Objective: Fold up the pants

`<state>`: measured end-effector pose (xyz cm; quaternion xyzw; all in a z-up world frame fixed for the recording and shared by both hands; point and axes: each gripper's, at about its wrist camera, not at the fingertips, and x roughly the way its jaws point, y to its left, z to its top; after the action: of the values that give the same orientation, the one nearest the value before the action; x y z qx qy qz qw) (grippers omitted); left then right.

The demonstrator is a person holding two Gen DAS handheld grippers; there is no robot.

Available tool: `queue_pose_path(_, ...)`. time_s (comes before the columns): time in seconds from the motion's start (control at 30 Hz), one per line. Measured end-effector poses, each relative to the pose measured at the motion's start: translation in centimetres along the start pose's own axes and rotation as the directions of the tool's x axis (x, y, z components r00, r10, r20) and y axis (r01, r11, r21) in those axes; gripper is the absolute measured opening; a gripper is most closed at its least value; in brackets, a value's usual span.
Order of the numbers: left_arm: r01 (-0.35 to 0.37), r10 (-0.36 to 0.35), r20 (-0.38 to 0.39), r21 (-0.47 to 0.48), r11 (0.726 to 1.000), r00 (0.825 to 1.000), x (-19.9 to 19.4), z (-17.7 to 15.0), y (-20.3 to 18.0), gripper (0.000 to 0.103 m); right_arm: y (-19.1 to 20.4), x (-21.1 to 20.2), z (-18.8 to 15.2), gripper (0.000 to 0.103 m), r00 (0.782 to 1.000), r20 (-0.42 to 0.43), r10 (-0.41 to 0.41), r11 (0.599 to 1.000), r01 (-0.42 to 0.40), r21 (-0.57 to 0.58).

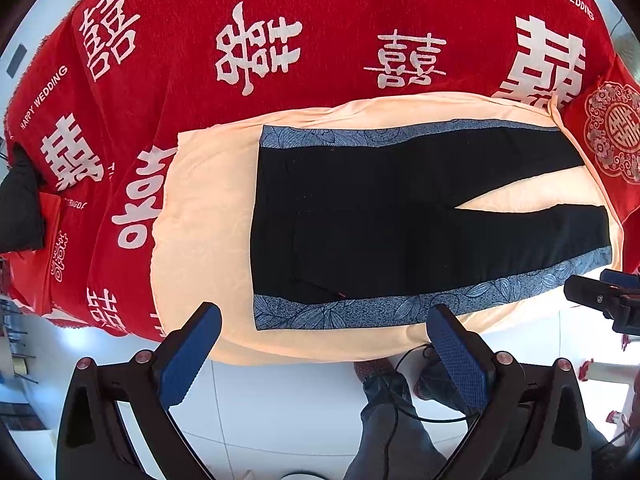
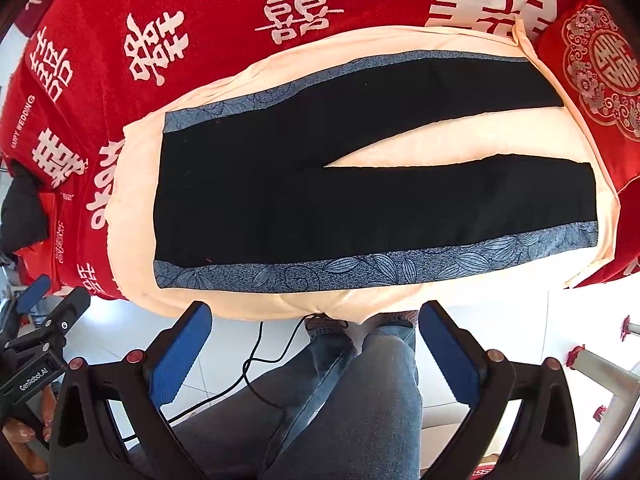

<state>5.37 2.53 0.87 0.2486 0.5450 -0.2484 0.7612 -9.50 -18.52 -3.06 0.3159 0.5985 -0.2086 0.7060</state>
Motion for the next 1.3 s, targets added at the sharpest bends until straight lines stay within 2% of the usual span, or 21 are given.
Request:
queue_pose_path(0.8, -0.003, 0.003, 0.002, -0.027, 1.0, 1.0, 0.2, -0.9, 1.5, 0.103, 1.6, 0.4, -0.3, 0.103, 1.0, -0.003, -0.02, 0.999, 0.019, -0.026)
queue_pose_path(1.3, -0.004, 0.004, -0.02, 0.001, 1.0, 1.0, 0.9, -1.5, 1.5, 0.103, 1.3, 1.0, -1.1, 0.103, 0.999, -0.028, -0.016, 1.0, 0.016, 0.014)
